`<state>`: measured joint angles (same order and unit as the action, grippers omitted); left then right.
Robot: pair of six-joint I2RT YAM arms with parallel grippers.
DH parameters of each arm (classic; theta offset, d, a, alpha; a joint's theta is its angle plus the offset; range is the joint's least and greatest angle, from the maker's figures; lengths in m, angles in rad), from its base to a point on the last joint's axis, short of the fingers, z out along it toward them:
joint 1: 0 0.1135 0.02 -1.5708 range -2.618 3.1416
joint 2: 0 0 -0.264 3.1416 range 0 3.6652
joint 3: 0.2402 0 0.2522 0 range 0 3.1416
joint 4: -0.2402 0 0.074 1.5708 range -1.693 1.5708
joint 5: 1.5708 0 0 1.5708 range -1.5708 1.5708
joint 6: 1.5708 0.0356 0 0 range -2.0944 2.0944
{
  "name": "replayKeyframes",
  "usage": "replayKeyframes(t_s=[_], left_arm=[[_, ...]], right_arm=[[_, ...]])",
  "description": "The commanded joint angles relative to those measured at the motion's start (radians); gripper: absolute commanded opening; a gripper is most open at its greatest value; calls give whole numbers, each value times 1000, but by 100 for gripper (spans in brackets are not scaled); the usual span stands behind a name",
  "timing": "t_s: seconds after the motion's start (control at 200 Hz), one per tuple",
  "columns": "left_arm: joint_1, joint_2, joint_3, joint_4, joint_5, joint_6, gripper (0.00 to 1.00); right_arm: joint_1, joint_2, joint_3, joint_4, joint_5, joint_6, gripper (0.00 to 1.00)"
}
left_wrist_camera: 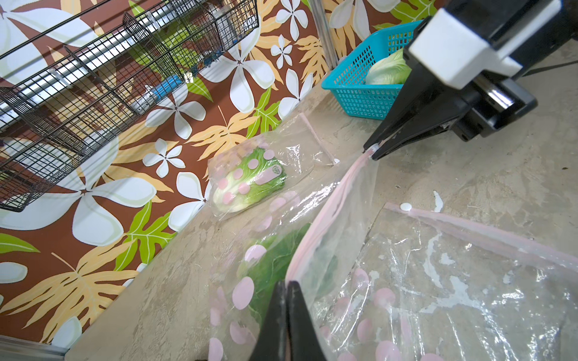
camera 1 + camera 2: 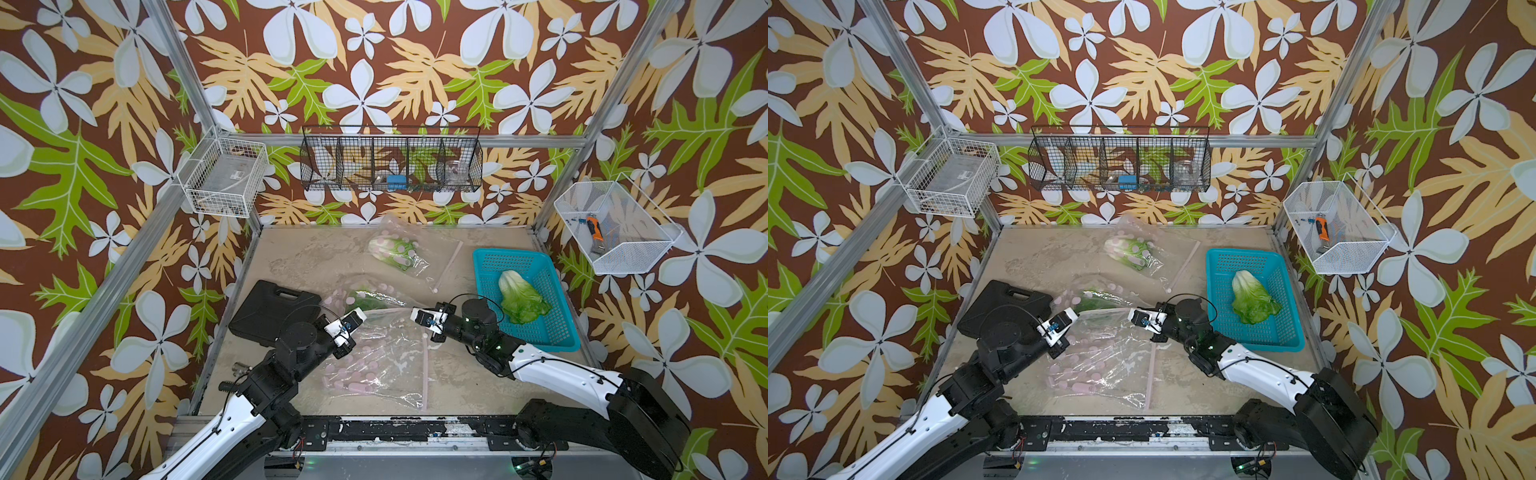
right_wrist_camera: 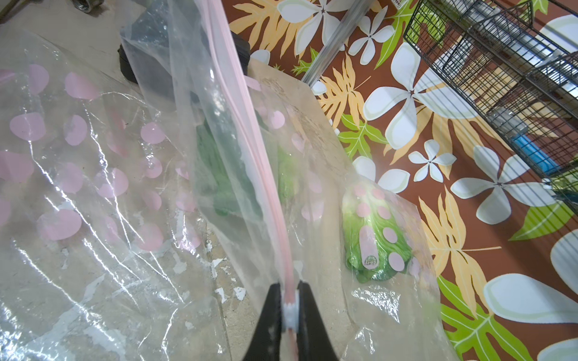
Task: Open the zip-top bag and take out the chinese cabbages
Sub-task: Unzip the zipper on the zipper food storage bag.
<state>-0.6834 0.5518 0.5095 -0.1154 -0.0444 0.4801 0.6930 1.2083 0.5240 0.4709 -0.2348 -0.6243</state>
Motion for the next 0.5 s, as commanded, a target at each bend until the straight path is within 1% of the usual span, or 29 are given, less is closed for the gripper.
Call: replayKeyframes(t_s=[0.0,0.095,0.175,0.245,0.325,0.4,0.495], left_arm=[[2,-3,6,24,-5,4,0],[2,-6,-3,27,30,12,0],[3,-14,-17,38,45,11,0],[2,-19,-17,39,57,6,0],[2,-18,-13,42,75,-1,0],[3,-11,-13,51,91,-10,0],[2,6,-13,62,119,-24,0]], right_arm=[[-3,-14,15,-24,63,31,5],[-3,-28,30,-51,88,48,12],[-3,-43,39,-75,130,64,26],[-1,-64,45,-100,135,78,39],[-1,-87,53,-105,148,132,47],[6,-102,68,-82,185,257,50],[36,-101,128,-140,220,402,48]])
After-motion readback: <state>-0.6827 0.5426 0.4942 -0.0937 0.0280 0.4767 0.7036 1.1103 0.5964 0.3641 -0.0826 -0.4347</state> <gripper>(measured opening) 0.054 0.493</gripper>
